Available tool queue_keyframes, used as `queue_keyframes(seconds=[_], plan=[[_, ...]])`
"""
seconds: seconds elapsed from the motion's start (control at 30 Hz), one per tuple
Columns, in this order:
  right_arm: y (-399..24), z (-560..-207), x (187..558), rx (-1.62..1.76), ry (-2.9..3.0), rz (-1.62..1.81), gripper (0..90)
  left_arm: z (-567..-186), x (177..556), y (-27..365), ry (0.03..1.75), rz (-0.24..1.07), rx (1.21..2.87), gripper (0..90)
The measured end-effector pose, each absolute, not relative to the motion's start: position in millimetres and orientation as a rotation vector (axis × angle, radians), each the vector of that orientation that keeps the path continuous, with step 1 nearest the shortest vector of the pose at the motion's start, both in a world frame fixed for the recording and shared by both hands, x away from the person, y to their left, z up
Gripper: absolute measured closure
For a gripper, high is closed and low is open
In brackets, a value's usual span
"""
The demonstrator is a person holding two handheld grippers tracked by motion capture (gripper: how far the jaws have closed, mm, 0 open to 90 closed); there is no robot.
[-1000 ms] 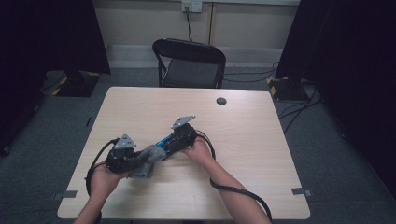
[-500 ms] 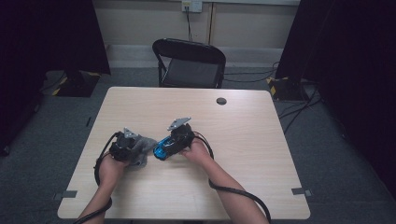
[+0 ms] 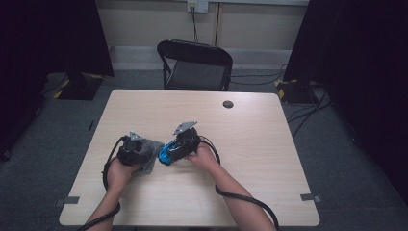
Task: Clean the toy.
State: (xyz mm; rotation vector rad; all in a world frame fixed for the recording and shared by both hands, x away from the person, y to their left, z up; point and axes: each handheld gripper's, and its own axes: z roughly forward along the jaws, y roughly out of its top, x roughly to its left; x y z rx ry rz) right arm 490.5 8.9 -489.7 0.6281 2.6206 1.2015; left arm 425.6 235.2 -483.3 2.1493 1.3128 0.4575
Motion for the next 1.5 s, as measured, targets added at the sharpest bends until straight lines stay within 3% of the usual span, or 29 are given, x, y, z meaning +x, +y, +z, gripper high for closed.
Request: queue_keyframes(seconds=[0.03,0.07,0.23,0.7,1.5], plan=[[9,-490,490,0.628,2.619,1.204,4.5,-483,424,236,1.305,0.449,2.155,65.6],[9,-490,490,0.631,2.617,1.206,4.5,-482,423,236,1.302,0.446,2.159,68.7],[9,-490,490,0.634,2.612,1.210,4.5,-478,416,225,1.272,0.422,2.224,74.2],[9,-491,489,0.637,2.609,1.213,4.4,-473,392,206,1.129,0.330,2.339,75.8],[9,-491,490,0.639,2.608,1.218,4.5,-468,367,175,0.925,0.181,2.385,75.8]])
